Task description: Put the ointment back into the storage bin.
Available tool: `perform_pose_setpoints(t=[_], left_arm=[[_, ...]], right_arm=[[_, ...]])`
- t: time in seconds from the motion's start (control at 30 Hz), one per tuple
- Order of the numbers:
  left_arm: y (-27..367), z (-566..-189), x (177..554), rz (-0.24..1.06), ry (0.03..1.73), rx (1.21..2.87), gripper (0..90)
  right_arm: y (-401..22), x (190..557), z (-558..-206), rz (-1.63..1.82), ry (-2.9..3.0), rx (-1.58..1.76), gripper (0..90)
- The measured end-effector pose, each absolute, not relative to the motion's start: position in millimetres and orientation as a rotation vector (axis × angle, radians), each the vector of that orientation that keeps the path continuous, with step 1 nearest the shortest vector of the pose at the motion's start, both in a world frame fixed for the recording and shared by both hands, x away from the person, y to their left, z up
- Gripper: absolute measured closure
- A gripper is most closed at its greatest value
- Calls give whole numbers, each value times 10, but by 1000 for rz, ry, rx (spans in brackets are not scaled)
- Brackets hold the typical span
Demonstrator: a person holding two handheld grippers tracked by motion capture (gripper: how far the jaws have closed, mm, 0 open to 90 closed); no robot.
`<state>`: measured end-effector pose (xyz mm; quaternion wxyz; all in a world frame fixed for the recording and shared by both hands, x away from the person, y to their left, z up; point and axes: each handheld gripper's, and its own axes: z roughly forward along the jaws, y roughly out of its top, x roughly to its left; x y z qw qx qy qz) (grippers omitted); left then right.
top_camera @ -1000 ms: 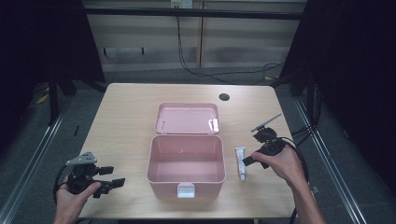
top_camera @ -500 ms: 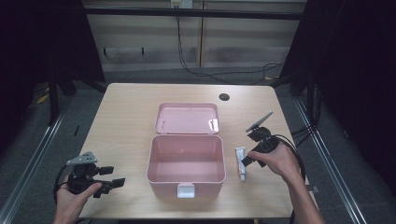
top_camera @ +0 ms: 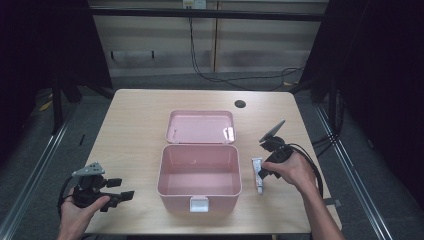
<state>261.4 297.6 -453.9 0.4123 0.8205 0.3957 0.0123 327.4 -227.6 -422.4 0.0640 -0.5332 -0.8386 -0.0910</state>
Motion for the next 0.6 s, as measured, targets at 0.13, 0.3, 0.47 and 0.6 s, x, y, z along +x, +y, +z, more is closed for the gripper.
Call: perform_pose_setpoints(t=[0.13, 0.3, 0.47, 0.6], left_arm=[[2972, -4542, 2613, 38, 1002, 2066, 230], [2976, -4539, 2614, 29, 999, 2063, 230], [2964, -4536, 2613, 28, 998, 2066, 230], [2966, -4536, 2612, 30, 997, 2070, 232]], right_arm=[[-2215, 3299, -4269, -237, -2534, -1617, 585], [-2170, 3337, -4314, -203, -2526, -1634, 579], [-2152, 3362, -4330, -182, -2521, -1657, 583], [-2123, 3376, -4357, -171, -2518, -1663, 596]])
